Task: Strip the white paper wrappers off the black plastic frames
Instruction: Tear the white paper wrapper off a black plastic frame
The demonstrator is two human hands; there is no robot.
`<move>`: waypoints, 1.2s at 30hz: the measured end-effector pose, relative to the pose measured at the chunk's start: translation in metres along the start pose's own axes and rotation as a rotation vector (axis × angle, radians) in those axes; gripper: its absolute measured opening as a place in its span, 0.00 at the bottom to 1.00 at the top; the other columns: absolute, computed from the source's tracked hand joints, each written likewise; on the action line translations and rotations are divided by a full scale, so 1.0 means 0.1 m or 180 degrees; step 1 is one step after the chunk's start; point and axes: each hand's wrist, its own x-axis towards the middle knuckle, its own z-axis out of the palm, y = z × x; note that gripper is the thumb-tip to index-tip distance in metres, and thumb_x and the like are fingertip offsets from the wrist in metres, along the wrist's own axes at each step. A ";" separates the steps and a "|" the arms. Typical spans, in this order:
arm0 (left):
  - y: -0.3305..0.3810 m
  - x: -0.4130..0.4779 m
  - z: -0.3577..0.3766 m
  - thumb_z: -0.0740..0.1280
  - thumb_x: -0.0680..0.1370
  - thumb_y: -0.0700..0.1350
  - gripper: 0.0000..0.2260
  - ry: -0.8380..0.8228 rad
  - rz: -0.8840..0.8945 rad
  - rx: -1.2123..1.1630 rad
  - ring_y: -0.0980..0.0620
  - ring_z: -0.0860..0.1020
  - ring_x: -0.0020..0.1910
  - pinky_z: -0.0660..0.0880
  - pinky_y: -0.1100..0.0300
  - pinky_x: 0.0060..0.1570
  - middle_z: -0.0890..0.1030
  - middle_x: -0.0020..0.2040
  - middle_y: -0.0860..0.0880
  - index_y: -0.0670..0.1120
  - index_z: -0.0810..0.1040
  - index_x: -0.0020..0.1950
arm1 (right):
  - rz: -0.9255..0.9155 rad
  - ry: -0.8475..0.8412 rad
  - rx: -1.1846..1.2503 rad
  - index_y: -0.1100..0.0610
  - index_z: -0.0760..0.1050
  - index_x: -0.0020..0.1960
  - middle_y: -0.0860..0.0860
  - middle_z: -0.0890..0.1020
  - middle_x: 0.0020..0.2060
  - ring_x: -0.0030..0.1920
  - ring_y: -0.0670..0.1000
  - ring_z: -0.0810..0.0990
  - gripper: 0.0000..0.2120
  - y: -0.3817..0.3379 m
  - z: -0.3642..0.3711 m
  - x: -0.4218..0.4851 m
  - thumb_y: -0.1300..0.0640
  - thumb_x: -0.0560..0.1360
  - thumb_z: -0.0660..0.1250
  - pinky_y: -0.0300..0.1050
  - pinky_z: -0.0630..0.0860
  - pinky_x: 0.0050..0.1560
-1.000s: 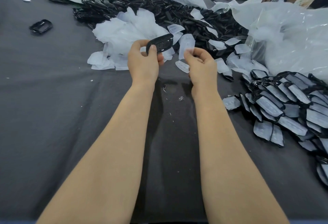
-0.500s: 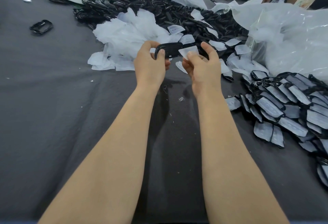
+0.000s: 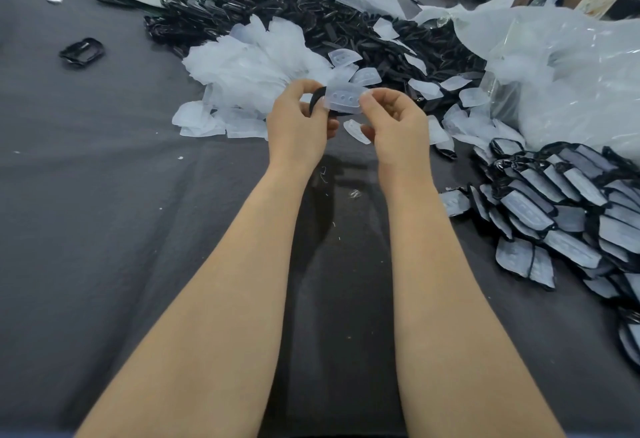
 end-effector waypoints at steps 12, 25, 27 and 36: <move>0.01 -0.01 0.03 0.62 0.80 0.37 0.07 -0.0367 0.0250 0.0022 0.59 0.79 0.32 0.81 0.61 0.42 0.80 0.38 0.48 0.49 0.74 0.52 | -0.0483 0.0416 -0.0767 0.53 0.72 0.42 0.50 0.79 0.39 0.40 0.48 0.81 0.07 0.10 0.01 0.00 0.62 0.77 0.65 0.53 0.79 0.50; 0.04 -0.03 0.06 0.58 0.82 0.41 0.06 -0.0347 0.0047 0.0051 0.58 0.80 0.32 0.81 0.60 0.43 0.81 0.42 0.46 0.47 0.74 0.54 | 0.0053 0.0542 -0.0032 0.55 0.69 0.53 0.58 0.80 0.47 0.43 0.51 0.81 0.10 0.15 0.03 0.05 0.63 0.76 0.67 0.47 0.80 0.51; 0.04 -0.04 0.07 0.59 0.82 0.44 0.06 -0.0386 0.0054 0.0081 0.58 0.80 0.32 0.81 0.60 0.42 0.81 0.43 0.46 0.45 0.74 0.53 | 0.0093 0.0530 0.0029 0.56 0.71 0.53 0.55 0.80 0.46 0.39 0.46 0.79 0.08 0.15 0.02 0.06 0.63 0.76 0.67 0.42 0.79 0.47; 0.01 -0.02 0.03 0.63 0.79 0.38 0.06 -0.0422 0.0136 0.0266 0.56 0.80 0.34 0.80 0.62 0.42 0.80 0.41 0.46 0.48 0.71 0.52 | 0.0333 0.0376 0.0423 0.56 0.73 0.46 0.50 0.78 0.39 0.38 0.45 0.77 0.06 0.13 0.03 0.08 0.66 0.76 0.66 0.33 0.77 0.37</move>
